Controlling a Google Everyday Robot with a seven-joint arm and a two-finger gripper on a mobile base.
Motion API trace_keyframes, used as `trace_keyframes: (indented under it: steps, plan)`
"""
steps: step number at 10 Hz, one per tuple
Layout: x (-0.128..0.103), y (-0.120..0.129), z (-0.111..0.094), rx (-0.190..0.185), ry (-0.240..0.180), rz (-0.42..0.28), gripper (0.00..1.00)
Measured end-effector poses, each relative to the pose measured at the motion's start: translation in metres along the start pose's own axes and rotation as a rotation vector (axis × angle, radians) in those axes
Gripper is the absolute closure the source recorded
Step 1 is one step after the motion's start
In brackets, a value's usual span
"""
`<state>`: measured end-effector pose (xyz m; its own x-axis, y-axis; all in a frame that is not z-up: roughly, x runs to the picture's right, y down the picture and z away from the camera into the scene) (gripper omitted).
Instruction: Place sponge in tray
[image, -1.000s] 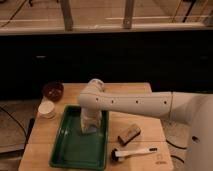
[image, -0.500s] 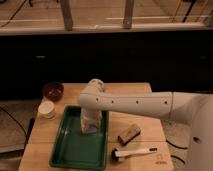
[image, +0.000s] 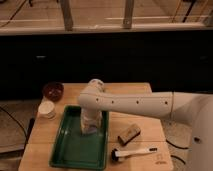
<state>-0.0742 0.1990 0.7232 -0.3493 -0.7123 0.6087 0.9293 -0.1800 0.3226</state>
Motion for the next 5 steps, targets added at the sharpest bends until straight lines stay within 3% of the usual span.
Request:
trace_keyframes:
  steps: [1, 5]
  plan:
    - [-0.0004, 0.0003, -0.0001, 0.0, -0.001, -0.004, 0.8]
    - [-0.0013, 0.0005, -0.0011, 0.0, -0.001, -0.018, 0.58]
